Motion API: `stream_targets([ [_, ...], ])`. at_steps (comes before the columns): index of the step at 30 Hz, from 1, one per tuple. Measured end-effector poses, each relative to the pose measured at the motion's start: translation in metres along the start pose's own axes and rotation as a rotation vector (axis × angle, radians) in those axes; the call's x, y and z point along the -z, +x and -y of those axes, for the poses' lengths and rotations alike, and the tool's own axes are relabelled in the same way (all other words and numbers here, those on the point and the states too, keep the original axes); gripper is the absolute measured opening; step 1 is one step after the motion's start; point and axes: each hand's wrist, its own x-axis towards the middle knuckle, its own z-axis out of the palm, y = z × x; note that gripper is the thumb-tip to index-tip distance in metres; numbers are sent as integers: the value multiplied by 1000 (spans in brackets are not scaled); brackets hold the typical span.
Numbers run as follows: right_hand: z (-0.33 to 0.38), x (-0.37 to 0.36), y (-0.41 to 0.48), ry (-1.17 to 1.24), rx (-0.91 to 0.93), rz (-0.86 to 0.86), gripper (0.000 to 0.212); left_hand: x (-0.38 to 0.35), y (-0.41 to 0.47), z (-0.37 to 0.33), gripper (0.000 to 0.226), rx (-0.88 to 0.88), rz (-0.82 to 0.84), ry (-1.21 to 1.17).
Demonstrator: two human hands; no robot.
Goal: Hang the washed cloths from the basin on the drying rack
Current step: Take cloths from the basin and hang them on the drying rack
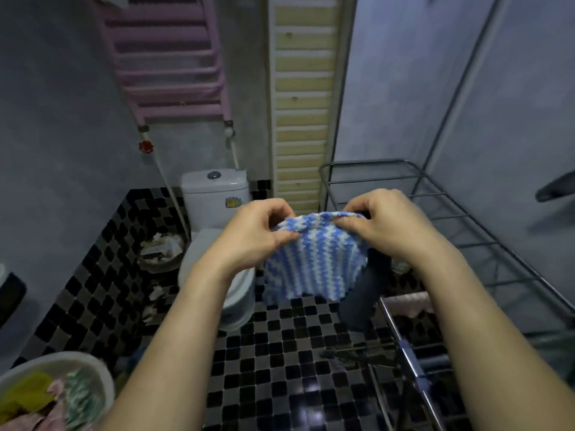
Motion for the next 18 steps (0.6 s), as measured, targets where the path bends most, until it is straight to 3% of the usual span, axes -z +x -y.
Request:
stream_targets([
  [4, -39, 18, 36, -174, -86, 8, 29, -16, 53, 10, 28, -43, -48, -66],
  [7, -61, 26, 63, -236, -152, 79, 21, -24, 97, 22, 22, -74, -43, -102],
  [10, -90, 32, 103, -256, -243, 86, 28, -31, 151, 31, 18, -102, -68, -164],
  [12, -111, 34, 124, -178, -284, 49, 26, -37, 177, 35, 20, -117, -90, -203],
  [16, -146, 25, 163, 293, -385, -169, 16, -49, 233, 45, 16, -120, -79, -207],
  [18, -164, 19, 184, 395, -454, -256, 17, -60, 260, 50, 13, -112, -39, -221],
])
